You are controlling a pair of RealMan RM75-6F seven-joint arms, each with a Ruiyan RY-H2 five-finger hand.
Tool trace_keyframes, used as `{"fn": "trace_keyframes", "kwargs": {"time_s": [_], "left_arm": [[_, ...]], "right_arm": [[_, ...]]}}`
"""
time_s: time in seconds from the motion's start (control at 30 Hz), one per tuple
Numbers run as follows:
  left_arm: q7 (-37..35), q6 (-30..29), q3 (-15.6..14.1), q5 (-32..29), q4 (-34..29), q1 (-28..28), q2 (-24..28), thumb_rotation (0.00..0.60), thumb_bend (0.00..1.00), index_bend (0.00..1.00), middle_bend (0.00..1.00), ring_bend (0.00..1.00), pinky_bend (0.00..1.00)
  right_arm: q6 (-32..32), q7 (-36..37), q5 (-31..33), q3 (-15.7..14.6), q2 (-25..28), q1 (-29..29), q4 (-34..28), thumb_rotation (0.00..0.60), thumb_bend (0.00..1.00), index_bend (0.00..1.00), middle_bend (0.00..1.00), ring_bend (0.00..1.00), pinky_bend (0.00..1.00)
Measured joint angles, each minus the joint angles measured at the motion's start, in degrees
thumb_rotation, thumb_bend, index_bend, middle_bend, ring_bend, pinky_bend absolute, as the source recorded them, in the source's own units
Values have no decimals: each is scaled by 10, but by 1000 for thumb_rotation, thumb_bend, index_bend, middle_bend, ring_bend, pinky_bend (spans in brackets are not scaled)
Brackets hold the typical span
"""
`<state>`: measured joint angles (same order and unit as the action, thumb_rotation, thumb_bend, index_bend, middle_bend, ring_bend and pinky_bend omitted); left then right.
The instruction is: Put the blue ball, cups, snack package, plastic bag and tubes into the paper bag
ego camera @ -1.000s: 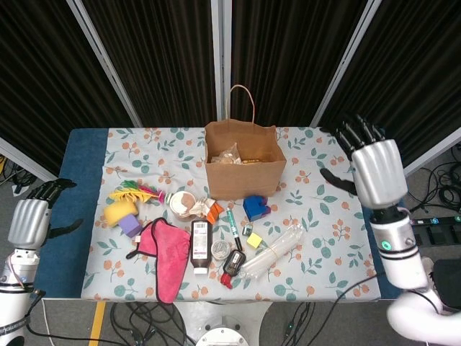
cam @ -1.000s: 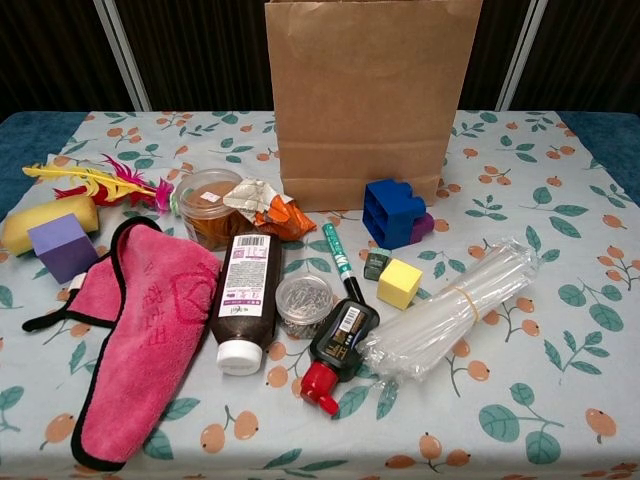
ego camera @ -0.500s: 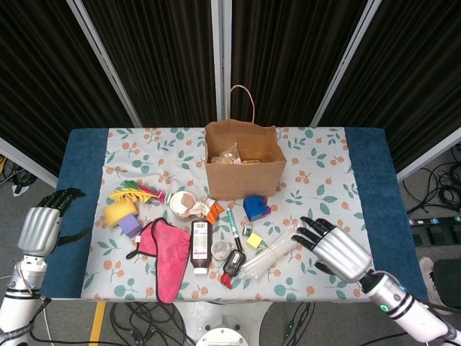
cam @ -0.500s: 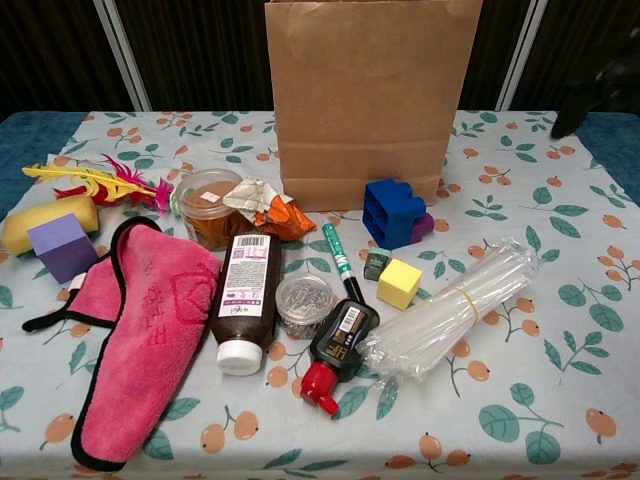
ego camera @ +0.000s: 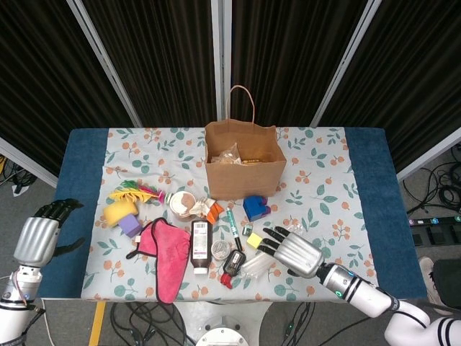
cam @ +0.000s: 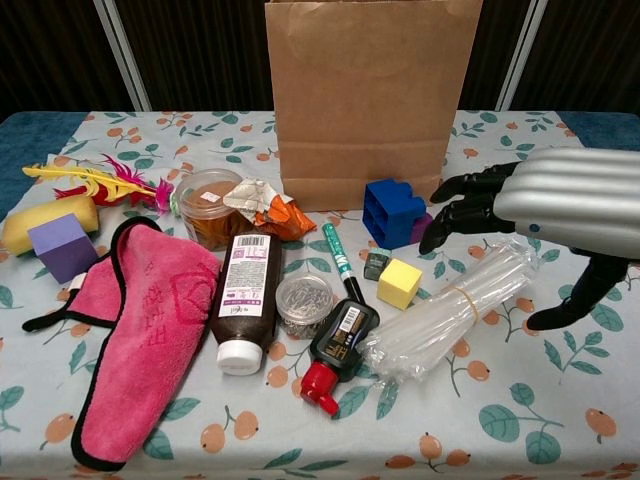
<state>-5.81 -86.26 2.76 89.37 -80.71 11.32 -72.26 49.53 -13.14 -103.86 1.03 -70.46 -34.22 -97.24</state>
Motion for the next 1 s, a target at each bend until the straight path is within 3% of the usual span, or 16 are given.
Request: {"fn": "trace_keyframes", "kwargs": {"time_s": [0.3,0.73,1.0], "left_arm": [[-5,-12,3,-2,20,-6,1,600,174,333,357,271,338],[-33,-16,7,-8,49,-13,-10,600,174,333,357,271,338],[-51,-15,11,-13,70,-13,-19,600,174,332,357,272,339]], "right_arm": [[-20,-11,25,-4,-63,-25,60,600,0,207,234,74,203],[-21,-91,33,-26,-107,-31,75,600,0,209,264,88,207],[-21,-126,46,-30,-134,-34,91,600,29,292,320,151,265]]}}
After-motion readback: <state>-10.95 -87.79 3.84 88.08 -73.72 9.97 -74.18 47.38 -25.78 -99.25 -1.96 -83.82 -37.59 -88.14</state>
